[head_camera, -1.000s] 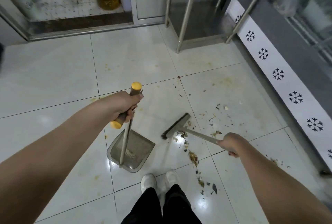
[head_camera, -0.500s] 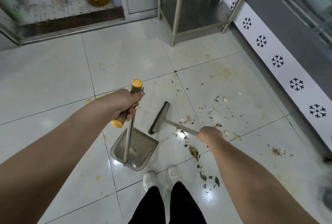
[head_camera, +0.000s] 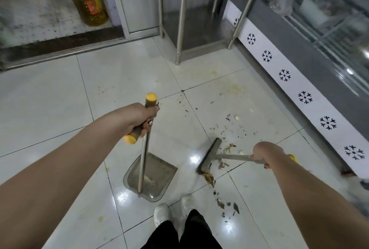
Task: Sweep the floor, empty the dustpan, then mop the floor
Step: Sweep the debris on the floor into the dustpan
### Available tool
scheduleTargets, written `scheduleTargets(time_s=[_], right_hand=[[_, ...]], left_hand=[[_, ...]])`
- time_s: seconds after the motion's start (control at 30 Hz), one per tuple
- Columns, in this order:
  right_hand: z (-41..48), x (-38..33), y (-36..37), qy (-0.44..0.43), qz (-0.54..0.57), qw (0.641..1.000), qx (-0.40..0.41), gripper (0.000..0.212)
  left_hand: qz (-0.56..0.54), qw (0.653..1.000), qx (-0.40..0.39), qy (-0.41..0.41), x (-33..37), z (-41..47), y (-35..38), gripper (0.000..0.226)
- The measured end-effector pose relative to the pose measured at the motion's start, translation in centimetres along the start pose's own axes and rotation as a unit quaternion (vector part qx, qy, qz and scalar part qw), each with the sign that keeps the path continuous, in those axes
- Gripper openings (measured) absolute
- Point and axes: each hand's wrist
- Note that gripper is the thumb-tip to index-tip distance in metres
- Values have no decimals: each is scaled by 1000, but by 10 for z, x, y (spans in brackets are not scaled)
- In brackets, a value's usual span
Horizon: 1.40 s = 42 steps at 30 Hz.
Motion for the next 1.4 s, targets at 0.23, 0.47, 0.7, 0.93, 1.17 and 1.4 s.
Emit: scheduleTargets(time_s=[0.23,0.47,0.7,0.93,1.17,1.4], right_hand=[[35,-16,-29,-19,100,995,-9,33],[84,-62,-89,-135,88,985,67,34],[148,-94,-163,-177,70,975,118,29],[201,-131,-222,-202,33,968,144,24],[217,-143,-254,-187,21,977,97,19],[207,-86,-241,-104,29,994,30,21]], left_hand=[[-2,1000,-1,1,35,13,-1,46],[-16,1000,0,-3,107,50,6,45],[15,1000,11,-23,184,95,4,46],[22,999,27,-32,239,128,-2,46],[31,999,25,-29,279,145,-5,46],[70,997,3,-26,292,147,-4,46]])
Point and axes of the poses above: each hand's wrist, its own z-axis towards the middle knuckle, its own y-axis out of the palm, x = y × z, and after that the axes turned 13 degrees about -y, right-handed
